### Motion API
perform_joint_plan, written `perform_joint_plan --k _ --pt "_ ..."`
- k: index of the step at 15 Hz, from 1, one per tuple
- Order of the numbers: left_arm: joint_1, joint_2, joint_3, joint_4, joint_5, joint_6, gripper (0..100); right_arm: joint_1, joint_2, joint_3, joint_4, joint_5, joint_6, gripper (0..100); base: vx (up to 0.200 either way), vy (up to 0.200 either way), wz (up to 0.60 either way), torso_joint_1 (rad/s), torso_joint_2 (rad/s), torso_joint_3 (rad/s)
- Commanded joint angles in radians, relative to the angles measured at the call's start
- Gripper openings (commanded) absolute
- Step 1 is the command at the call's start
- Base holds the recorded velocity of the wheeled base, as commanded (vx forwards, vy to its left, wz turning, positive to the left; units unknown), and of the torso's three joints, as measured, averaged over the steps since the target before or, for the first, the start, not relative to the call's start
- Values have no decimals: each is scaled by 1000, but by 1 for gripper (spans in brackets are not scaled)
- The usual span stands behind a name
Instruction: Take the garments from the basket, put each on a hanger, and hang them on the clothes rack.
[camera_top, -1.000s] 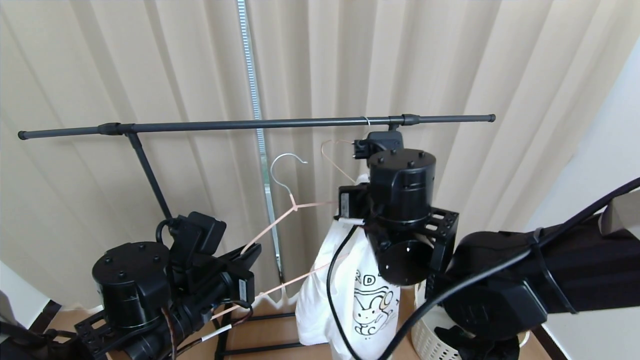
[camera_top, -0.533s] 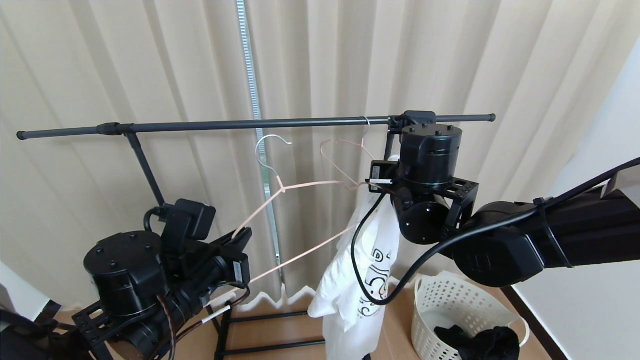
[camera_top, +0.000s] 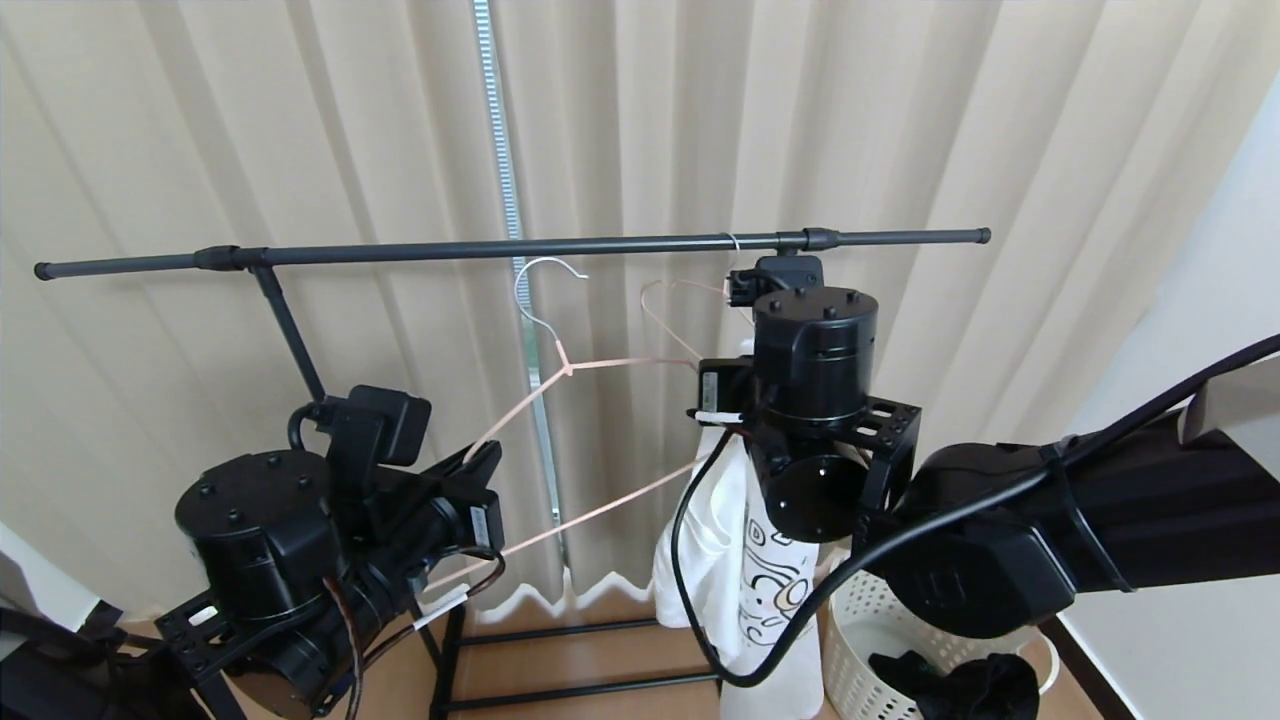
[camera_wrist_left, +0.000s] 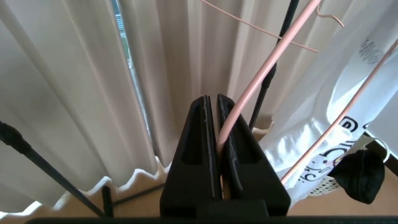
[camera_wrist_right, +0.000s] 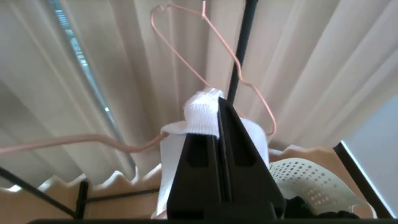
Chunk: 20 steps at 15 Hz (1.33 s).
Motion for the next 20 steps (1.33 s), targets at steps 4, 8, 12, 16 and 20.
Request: perform_joint_plan --k 4,8,12,16,20 --pt "-16 9 3 -4 2 -1 0 79 13 15 1 1 17 0 0 0 0 0 0 0" --pt "-39 25 10 -7 3 -2 0 180 9 11 -7 1 54 0 0 0 0 0 0 0" --pt "-49 45 26 -57 0 -1 0 240 6 -15 -9 2 105 0 0 0 0 0 0 0" --pt "-59 58 40 -87 -1 1 0 276 5 -37 -12 2 151 0 0 0 0 0 0 0" --pt "-65 57 61 -137 -11 2 0 234 -43 -18 -1 8 135 0 0 0 0 0 0 0"
